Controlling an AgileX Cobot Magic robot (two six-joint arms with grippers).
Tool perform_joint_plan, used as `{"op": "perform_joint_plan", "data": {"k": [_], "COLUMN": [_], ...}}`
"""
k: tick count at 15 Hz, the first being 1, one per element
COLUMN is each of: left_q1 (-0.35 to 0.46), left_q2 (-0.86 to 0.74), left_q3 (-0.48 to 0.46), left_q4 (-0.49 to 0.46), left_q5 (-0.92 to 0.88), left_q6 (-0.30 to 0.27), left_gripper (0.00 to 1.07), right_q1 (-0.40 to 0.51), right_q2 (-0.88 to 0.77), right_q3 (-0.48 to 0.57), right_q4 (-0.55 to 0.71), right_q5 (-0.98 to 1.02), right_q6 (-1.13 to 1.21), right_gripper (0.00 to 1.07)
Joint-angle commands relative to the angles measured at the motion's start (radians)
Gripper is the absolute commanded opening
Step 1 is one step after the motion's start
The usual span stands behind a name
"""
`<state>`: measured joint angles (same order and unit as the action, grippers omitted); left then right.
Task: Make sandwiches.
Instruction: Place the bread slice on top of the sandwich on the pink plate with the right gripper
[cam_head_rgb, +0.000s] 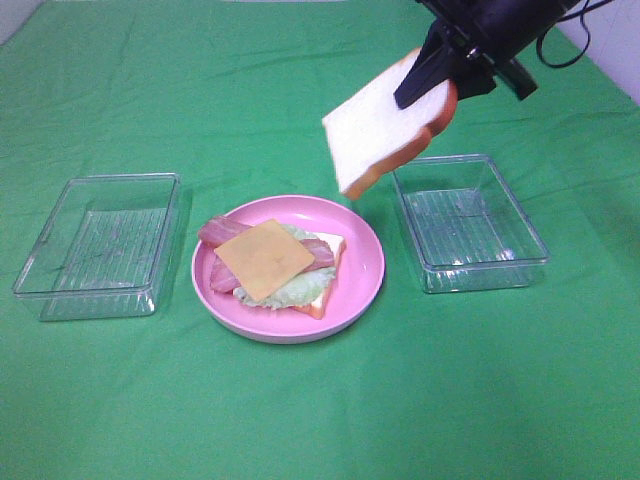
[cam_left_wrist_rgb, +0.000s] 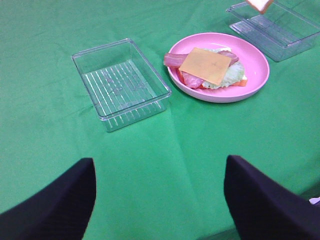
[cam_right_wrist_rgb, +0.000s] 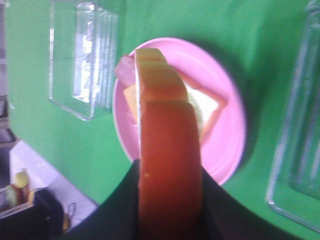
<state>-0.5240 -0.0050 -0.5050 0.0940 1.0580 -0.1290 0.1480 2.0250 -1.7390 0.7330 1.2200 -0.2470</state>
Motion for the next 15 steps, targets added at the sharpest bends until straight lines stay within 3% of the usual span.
{"op": "perform_joint_plan", "data": {"k": [1,4,6,10,15], "left_q1": [0.002,0.002,0.002,0.002,0.002], "left_q2": [-0.008,-0.008,-0.008,-0.008,-0.008], "left_q3": [0.005,0.005,0.005,0.005,0.005], "left_q4": [-0.006,-0.006,-0.006,-0.006,-0.006], "left_q5": [-0.011,-0.011,-0.011,-0.011,-0.011], "left_q6": [0.002,0.002,0.002,0.002,0.002], "left_gripper": [0.69,0.69,0.69,0.69,0.69], "right_q1": [0.019,0.082,0.177,0.257,0.266], "right_q2": [-0.005,-0.005,-0.004,-0.004,-0.002], "right_q3": [0.131,0.282,0.399,0.446,0.499], "right_q4": [0.199,0.373,0.506,0.568,0.607], "right_q5": [-0.038,-0.134,-0.329,-0.470,-0.548], "right_q6": [-0.096,-0.191,-0.234,-0.224,-0.225], "right_gripper": [0.00,0.00,0.00,0.00,0.00]}}
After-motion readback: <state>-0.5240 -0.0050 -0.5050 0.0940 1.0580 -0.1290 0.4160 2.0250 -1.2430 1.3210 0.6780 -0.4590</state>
